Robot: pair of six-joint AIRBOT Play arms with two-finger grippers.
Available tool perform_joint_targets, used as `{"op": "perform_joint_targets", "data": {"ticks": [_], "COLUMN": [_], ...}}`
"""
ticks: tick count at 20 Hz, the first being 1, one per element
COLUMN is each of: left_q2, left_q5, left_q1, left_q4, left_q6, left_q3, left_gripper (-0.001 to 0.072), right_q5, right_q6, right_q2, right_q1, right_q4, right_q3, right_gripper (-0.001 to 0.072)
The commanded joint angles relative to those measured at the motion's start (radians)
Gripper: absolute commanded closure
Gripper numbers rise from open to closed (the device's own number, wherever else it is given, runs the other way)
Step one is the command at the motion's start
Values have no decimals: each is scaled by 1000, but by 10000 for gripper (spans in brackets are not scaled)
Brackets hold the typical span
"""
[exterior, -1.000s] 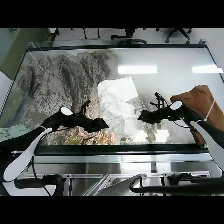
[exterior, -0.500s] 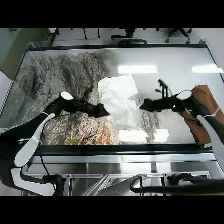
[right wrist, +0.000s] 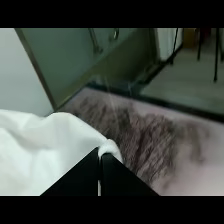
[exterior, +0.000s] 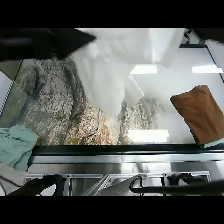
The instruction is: Fold the shirts.
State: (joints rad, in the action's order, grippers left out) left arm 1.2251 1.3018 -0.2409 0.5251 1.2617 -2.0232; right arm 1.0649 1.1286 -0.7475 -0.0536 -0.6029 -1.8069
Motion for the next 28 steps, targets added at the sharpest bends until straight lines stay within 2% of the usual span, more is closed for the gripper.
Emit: {"op": "perform_joint_targets", "data": {"ticks": [1,3,6,9,11,14,17,18,19,20,22,25,28], "left_q2": [-146,-225,-256,-173,-70,138,398,470,547,603,664,673,609], "left_q5": [-94,-136,-123,-124,-142,-212,-230,-210,-172,-129,-26,203,383], "left_q1": [6,26,62,58,39,12,6,13,29,50,99,171,179], "left_q4": [102,167,191,189,192,191,187,183,180,179,180,181,192], "left_q6": [19,18,-32,-72,-79,-153,-163,-154,-132,-86,2,104,165], "left_q3": [-77,50,210,335,412,495,451,408,345,277,156,46,120], "left_gripper": [685,685,685,685,684,684,681,652,283,0,1,2,2], "right_q5": [-20,-11,103,241,270,174,10,-21,-32,-40,-74,-108,-79], "right_q6": [0,1,55,96,94,66,60,60,60,60,60,59,36], "right_q2": [41,40,-24,-133,-197,-286,-396,-438,-490,-528,-572,-580,-576], "right_q1": [-3,-3,-3,0,0,0,-1,-3,-3,-6,-25,-76,-143], "right_q4": [-74,-87,-105,-105,-102,-129,-220,-245,-270,-285,-288,-287,-288], "right_q3": [-206,-222,-206,-109,15,274,480,514,525,524,524,521,519], "right_gripper": [700,700,700,700,700,700,699,699,700,699,700,700,700]}}
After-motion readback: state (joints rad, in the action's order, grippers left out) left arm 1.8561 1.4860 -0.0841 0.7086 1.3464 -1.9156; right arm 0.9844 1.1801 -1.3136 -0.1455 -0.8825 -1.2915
